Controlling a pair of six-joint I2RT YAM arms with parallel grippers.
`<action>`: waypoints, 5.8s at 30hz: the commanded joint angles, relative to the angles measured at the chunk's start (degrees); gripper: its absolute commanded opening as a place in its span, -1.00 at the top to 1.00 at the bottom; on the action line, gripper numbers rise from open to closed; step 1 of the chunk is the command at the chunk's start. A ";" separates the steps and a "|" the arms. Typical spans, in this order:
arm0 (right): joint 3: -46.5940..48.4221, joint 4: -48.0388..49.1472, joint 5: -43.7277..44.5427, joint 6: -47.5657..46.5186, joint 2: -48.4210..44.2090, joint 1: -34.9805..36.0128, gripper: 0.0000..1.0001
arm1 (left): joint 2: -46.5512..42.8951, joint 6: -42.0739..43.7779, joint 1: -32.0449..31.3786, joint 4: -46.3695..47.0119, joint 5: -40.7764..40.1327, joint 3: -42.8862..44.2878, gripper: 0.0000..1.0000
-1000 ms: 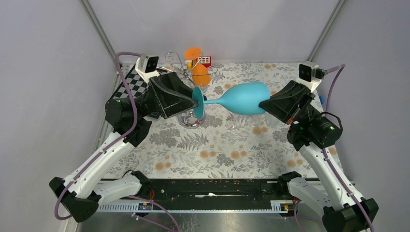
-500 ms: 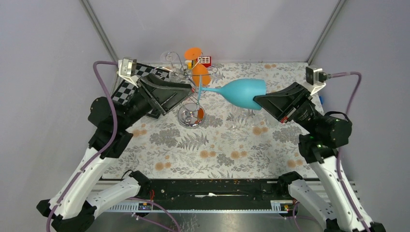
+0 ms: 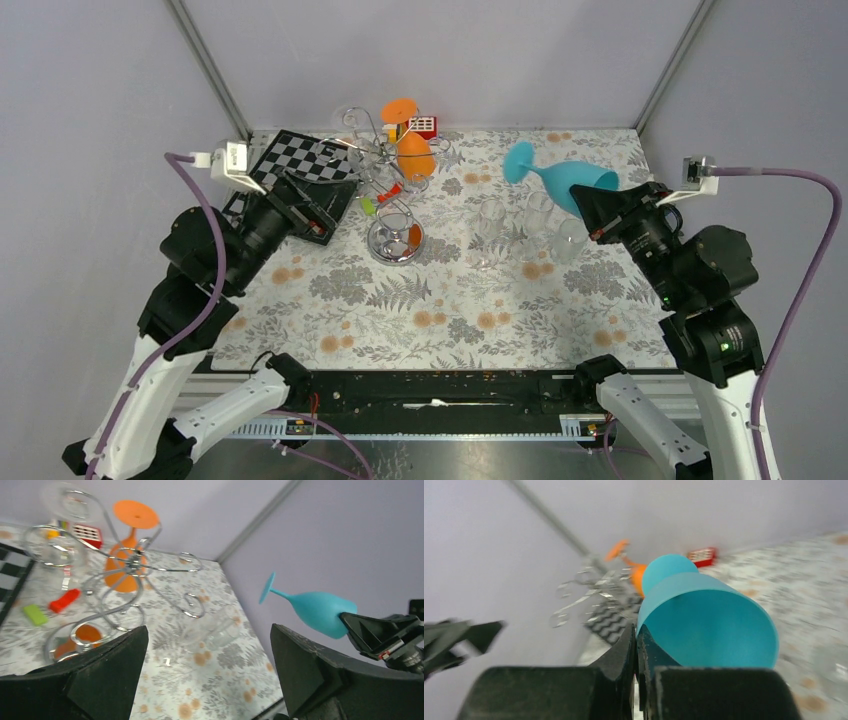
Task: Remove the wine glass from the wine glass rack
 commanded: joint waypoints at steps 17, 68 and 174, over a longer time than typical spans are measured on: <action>1.85 -23.86 32.01 -13.75 21.30 -15.87 1.00 | -2.43 7.30 0.20 -4.67 -11.36 0.98 -0.98; 0.49 -20.04 20.61 -12.49 25.34 -23.69 0.03 | 9.90 3.17 0.82 -1.18 -12.31 11.21 -0.92; -2.96 -18.58 -1.65 -9.22 5.91 -23.68 -0.08 | 44.23 -34.51 36.50 52.50 51.31 6.38 1.00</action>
